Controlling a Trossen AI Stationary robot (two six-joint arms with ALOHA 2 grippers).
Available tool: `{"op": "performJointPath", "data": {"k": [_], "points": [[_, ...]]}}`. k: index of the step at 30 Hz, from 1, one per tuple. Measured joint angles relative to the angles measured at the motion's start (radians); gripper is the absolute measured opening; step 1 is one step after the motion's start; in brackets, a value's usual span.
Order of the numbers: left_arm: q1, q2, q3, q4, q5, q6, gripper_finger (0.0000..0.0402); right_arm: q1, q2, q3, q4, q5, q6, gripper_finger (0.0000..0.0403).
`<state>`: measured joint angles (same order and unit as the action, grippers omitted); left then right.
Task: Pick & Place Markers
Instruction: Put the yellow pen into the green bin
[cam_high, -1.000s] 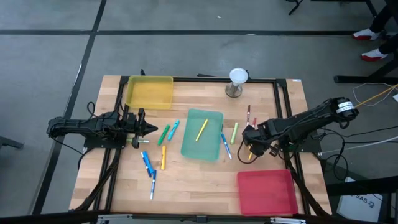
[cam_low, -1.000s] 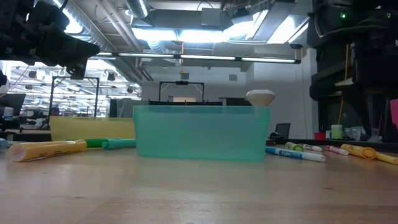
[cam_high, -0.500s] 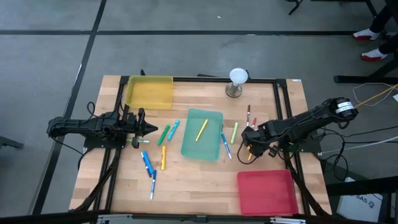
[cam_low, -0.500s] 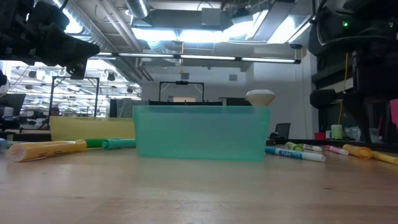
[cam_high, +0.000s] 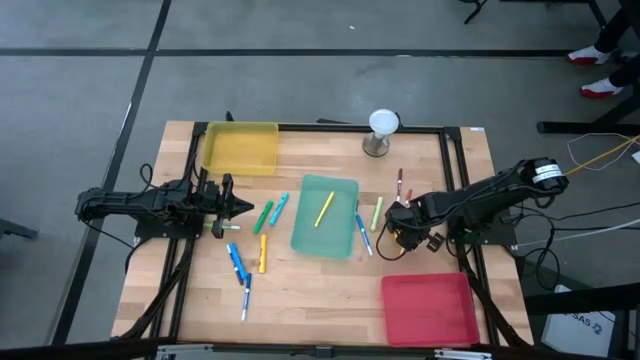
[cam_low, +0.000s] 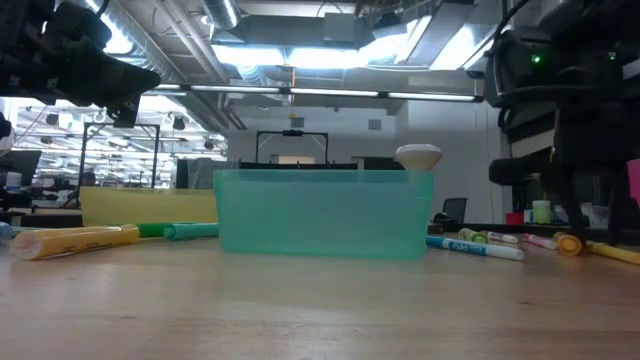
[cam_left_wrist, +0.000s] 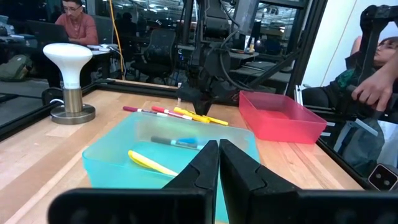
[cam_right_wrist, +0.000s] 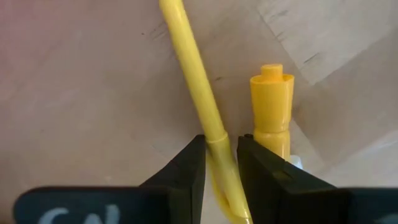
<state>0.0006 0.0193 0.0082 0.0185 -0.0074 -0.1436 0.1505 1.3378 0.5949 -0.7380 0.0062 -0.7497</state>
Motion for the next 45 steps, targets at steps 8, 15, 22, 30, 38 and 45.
{"op": "performJointPath", "data": {"k": [8, 15, 22, 30, 38, 45], "points": [[0.000, 0.000, 0.000, 0.000, 0.000, 0.000, 0.0011, 0.000, 0.024, 0.002, 0.011, 0.000, -0.036, 0.0092], [0.000, 0.000, 0.000, 0.000, 0.000, 0.000, 0.0012, 0.000, 0.025, 0.002, 0.015, -0.006, -0.048, 0.0091], [0.000, 0.000, 0.000, 0.000, 0.000, 0.000, 0.0009, 0.000, 0.026, 0.001, 0.014, -0.028, -0.048, 0.0037], [0.000, 0.000, 0.000, 0.000, 0.000, 0.000, 0.0010, 0.000, 0.026, 0.001, 0.023, -0.033, -0.046, 0.0035], [0.000, 0.000, 0.000, 0.000, 0.000, 0.000, 0.0011, 0.001, 0.026, 0.002, 0.021, -0.034, 0.016, 0.0035], [0.000, 0.000, 0.000, 0.000, 0.000, 0.000, 0.0013, 0.006, 0.029, 0.056, -0.036, -0.043, 0.026, 0.0034]]}}
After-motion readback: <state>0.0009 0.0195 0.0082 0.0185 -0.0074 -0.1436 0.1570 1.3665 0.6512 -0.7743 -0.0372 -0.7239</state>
